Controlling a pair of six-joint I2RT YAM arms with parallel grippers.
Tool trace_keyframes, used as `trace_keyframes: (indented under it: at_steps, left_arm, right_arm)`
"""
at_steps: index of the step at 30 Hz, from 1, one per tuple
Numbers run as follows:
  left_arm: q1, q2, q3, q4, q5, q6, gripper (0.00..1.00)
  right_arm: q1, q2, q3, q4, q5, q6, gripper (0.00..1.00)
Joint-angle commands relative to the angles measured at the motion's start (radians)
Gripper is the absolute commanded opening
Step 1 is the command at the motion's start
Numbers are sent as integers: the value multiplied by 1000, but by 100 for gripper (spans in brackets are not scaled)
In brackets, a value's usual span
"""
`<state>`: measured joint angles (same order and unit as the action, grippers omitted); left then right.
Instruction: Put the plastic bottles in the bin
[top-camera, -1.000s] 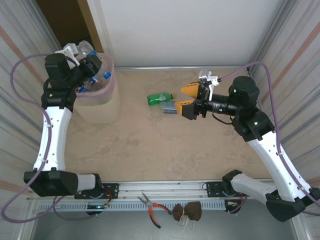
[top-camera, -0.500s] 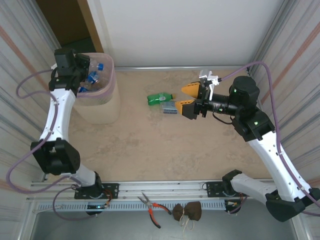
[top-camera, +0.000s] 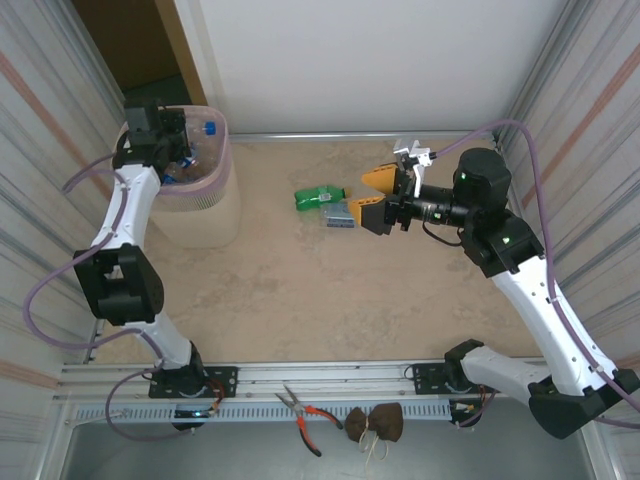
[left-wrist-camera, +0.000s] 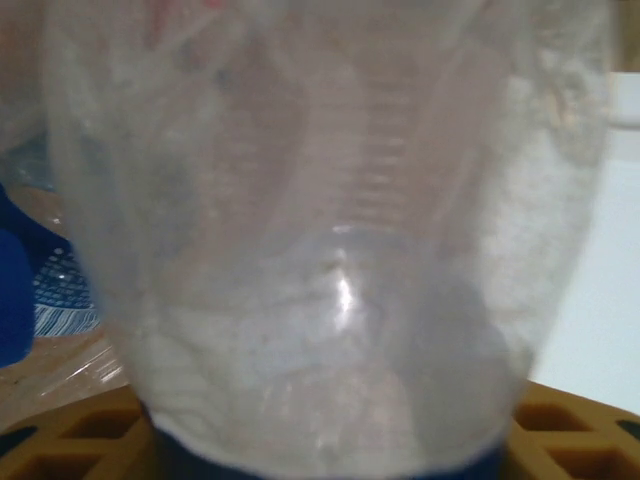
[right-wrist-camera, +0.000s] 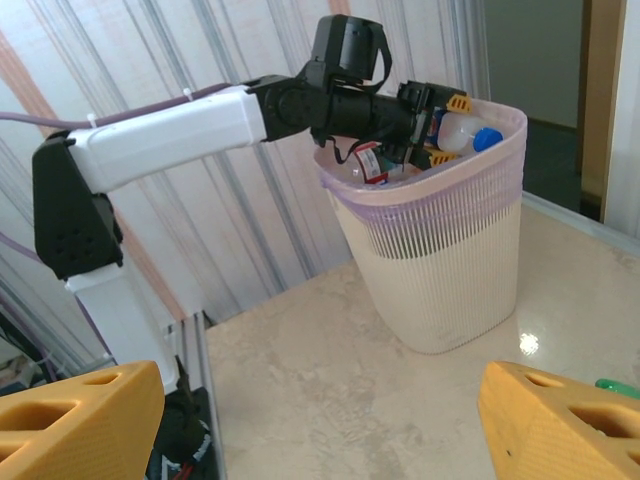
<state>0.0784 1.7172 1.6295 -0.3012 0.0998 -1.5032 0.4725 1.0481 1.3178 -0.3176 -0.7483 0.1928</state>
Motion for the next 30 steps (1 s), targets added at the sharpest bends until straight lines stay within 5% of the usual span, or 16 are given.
trace_keyframes:
  at_steps: [1, 11, 21, 30]
  left_arm:
    - [-12, 10, 41, 56, 28, -29, 66]
    - [-11, -106, 28, -112, 64, -30, 79]
    - [15, -249, -3, -145, 0, 77, 73]
    - [73, -29, 187, 30, 262, 239, 64]
  right_arm:
    - [-11, -1, -5, 1, 0, -23, 81]
    - [-15, -13, -8, 0, -4, -18, 81]
    - [-11, -25, -13, 9, -10, -10, 81]
    - [-14, -31, -26, 7, -4, -16, 81]
